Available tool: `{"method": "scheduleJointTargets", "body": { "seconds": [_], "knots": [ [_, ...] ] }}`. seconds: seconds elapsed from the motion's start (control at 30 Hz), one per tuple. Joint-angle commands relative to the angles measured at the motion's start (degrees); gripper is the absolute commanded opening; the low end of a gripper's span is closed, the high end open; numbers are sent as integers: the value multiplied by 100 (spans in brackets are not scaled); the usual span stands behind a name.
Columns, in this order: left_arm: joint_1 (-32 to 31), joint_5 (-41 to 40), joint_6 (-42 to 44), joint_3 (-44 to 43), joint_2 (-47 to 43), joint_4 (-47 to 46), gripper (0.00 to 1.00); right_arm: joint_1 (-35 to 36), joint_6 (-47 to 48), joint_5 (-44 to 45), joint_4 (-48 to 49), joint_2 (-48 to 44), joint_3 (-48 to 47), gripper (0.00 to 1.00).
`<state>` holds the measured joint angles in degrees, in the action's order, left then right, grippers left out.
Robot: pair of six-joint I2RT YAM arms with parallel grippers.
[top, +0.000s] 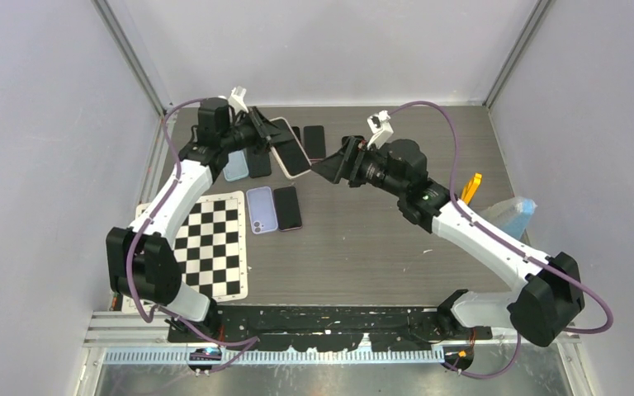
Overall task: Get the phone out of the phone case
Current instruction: Pick up the phone at the center of the board, then remove the phone case from the phone.
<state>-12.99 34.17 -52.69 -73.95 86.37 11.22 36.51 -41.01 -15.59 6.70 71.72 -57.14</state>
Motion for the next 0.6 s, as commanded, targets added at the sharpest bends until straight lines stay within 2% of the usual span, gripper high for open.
{"method": "scheduleJointTargets", "body": {
  "seconds": [0.0, 0.1, 0.23, 0.33, 0.5, 0.57],
  "knots": [
    [16, 256, -1122, -526, -293, -1672, 0, -47, -1139, -116, 712, 247, -258, 75],
    [14, -144, -1934, -597, -238, -2071, 0, -48, -1841, -346, 1024, 519, -523, 66],
    [16, -354, -2742, -547, -137, -2700, 0, -48, -2665, -594, 2368, 868, -571, 60],
    [12, -395, -3214, -454, -103, -3083, 0, -48, -3040, -598, 2819, 1068, -639, 54],
    [14, -510, -3515, -375, -204, -3196, 0, -48, -3223, -515, 3305, 1148, -650, 51],
    [15, -572, -3500, -380, -240, -3148, 0, -48, -3210, -537, 3491, 1154, -627, 54]
  ]
}}
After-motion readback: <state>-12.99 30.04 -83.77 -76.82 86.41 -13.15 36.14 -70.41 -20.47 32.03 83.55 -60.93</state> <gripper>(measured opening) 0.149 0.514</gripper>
